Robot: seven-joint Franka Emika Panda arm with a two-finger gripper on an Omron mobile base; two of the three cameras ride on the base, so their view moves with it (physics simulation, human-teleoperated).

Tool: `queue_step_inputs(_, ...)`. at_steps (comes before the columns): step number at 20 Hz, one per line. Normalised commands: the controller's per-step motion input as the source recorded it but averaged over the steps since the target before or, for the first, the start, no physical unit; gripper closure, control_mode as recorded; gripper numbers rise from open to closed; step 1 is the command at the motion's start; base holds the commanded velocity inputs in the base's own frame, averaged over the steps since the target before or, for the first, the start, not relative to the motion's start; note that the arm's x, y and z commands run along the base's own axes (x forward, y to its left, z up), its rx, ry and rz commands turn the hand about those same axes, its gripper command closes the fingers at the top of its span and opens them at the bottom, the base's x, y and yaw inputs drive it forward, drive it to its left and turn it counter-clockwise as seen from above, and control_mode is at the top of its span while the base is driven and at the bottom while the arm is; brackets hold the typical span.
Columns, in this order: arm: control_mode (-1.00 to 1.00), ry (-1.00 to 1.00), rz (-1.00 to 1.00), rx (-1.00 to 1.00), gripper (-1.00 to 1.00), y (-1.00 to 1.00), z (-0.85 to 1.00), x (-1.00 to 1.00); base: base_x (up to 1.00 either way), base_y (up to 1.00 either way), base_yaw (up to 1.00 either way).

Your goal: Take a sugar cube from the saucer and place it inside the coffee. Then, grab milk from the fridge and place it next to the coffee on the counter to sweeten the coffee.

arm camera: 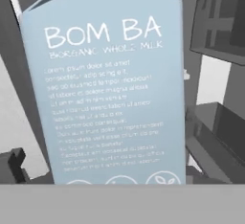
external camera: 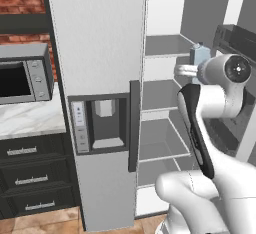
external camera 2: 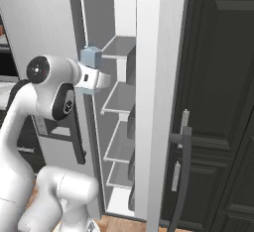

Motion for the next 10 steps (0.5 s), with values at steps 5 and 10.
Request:
queue_step_inputs(5,-1.0,0.06,0.0,-0.07,1.0,0.45,-0.19,-0.36,0.0,0.0,0.0)
queue_step_inputs(10,1.0,0.0,0.0,-0.02,1.0,0.1,-0.06,-0.11,-0.53,0.68,0.12)
